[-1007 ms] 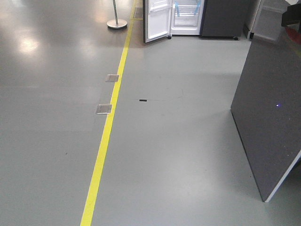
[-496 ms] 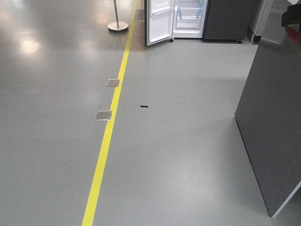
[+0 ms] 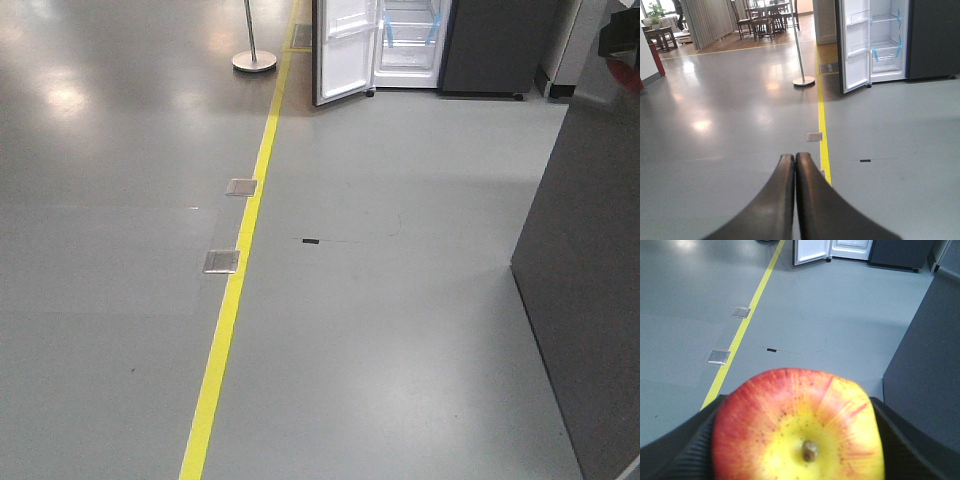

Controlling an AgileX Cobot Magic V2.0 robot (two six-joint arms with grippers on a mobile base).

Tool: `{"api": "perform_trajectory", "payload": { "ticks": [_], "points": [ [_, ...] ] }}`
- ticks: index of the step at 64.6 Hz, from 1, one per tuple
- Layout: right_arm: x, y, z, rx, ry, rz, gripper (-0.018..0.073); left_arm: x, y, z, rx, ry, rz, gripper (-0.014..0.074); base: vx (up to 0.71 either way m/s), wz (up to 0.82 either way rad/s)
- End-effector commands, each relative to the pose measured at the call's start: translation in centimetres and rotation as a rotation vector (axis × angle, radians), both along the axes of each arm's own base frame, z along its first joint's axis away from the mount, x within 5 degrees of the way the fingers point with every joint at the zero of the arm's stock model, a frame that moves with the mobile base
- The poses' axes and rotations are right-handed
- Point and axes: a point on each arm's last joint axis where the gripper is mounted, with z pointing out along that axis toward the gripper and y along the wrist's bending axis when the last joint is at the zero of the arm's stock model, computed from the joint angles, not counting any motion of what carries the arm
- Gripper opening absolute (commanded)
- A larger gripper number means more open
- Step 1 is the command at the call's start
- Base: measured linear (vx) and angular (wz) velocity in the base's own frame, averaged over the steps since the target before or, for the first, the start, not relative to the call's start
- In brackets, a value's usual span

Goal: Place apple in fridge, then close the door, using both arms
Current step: 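Drive toward the open white refrigerator carrying the apple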

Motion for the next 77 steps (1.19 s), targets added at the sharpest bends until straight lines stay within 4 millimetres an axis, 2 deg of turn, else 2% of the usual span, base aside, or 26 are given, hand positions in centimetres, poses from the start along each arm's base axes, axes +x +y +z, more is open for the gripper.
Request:
{"api": "perform_trajectory", "payload": {
  "ticks": [1,77],
  "points": [
    [-0.83,-0.16,2.29,-0.004,-0.136,-0.006,0.0149,-0.13,-0.17,1.27,-0.01,-0.1,-0.02,-0.0006,0.19,0.0],
    [-0.84,-0.16,2.27,-0.004,-0.134,-0.006,0.0149,-0.13,-0.17,1.27,-0.01,-0.1,-0.02,-0.0006,0.18,0.01]
  ]
}}
